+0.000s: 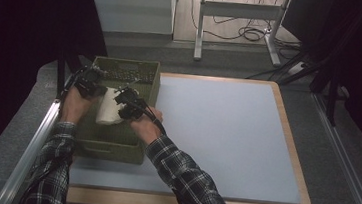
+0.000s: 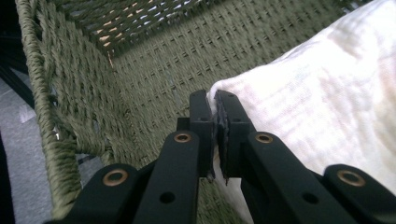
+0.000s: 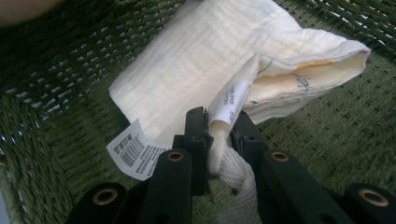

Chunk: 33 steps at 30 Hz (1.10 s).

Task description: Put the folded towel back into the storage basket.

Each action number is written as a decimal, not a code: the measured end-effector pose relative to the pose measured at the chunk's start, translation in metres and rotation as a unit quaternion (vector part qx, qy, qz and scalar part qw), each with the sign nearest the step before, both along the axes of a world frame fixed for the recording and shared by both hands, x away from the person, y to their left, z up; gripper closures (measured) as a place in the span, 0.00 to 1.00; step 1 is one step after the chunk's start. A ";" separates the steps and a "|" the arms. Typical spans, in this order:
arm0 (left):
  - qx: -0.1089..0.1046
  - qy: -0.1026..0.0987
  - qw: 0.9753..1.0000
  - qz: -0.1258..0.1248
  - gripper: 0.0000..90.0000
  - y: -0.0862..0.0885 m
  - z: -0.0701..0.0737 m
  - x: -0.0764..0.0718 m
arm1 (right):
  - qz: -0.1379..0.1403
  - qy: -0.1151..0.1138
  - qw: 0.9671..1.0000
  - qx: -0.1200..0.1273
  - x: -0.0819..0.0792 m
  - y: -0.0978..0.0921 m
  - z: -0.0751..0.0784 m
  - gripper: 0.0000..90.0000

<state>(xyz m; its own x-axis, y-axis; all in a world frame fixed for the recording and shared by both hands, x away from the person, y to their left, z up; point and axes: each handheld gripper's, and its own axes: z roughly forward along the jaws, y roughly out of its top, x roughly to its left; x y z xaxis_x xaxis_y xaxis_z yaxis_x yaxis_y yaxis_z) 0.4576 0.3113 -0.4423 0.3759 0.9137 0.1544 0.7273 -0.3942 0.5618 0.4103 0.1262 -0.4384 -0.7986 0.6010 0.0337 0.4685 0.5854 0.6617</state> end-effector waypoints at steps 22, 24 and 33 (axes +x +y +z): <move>0.022 -0.002 1.000 0.022 0.55 -0.001 -0.006 0.008 | 0.004 0.002 1.000 -0.003 0.008 0.006 0.005 0.60; 0.021 -0.005 0.999 0.025 0.51 -0.002 -0.005 0.007 | 0.008 -0.004 1.000 0.000 0.008 0.002 0.007 0.58; -0.033 -0.026 0.998 0.039 0.32 -0.003 0.005 -0.002 | 0.028 -0.034 0.999 0.026 0.006 -0.021 0.014 0.43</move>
<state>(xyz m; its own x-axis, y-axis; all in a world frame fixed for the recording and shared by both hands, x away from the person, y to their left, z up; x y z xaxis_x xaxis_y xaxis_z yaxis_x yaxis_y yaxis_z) 0.4552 0.3078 -0.4377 0.2965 0.9486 0.1106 0.7237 -0.2987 0.6222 0.4159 0.1056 -0.4249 -0.8325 0.5540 0.0076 0.3883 0.5736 0.7212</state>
